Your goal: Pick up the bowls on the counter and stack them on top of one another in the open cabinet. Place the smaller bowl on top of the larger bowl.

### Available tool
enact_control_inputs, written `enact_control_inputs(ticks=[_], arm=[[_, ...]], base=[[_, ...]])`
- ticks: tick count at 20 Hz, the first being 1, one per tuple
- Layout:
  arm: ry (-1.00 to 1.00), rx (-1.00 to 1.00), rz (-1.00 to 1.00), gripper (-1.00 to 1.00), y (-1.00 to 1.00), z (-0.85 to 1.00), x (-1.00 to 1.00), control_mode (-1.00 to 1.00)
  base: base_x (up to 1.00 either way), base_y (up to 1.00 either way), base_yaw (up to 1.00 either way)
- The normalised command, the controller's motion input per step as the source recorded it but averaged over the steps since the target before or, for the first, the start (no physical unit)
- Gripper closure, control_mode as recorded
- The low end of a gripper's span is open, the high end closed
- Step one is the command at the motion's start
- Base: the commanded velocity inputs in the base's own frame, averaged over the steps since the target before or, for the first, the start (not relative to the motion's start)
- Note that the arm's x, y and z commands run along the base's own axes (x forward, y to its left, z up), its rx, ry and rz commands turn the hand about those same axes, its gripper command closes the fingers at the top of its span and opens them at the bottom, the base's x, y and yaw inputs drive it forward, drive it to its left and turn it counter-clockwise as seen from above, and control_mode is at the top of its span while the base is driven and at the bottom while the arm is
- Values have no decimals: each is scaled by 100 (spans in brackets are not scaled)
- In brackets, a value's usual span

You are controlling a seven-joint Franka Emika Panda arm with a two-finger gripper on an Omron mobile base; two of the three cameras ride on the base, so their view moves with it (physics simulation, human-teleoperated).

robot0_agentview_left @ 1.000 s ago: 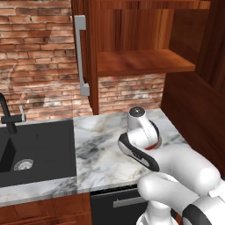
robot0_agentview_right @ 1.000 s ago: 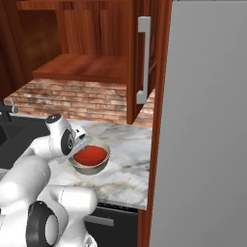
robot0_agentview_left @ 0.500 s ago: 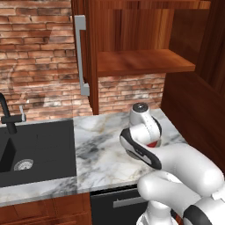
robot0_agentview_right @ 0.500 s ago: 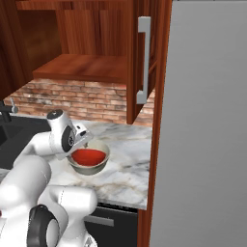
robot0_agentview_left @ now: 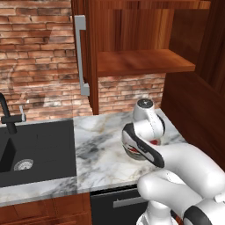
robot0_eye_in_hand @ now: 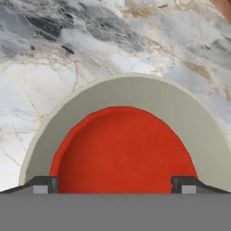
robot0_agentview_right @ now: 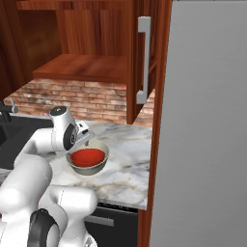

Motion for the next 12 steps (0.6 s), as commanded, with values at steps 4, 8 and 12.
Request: enact_control_inputs(ticks=[4,8,12], arm=[[0,2,-3,-100,0,15,-20,-100],[0,0,-3,-100,0,12,-25,-100],[-1,0,-5,-100,1,5,-36,-100]], base=[[0,0,0],[0,0,0],[0,0,0]])
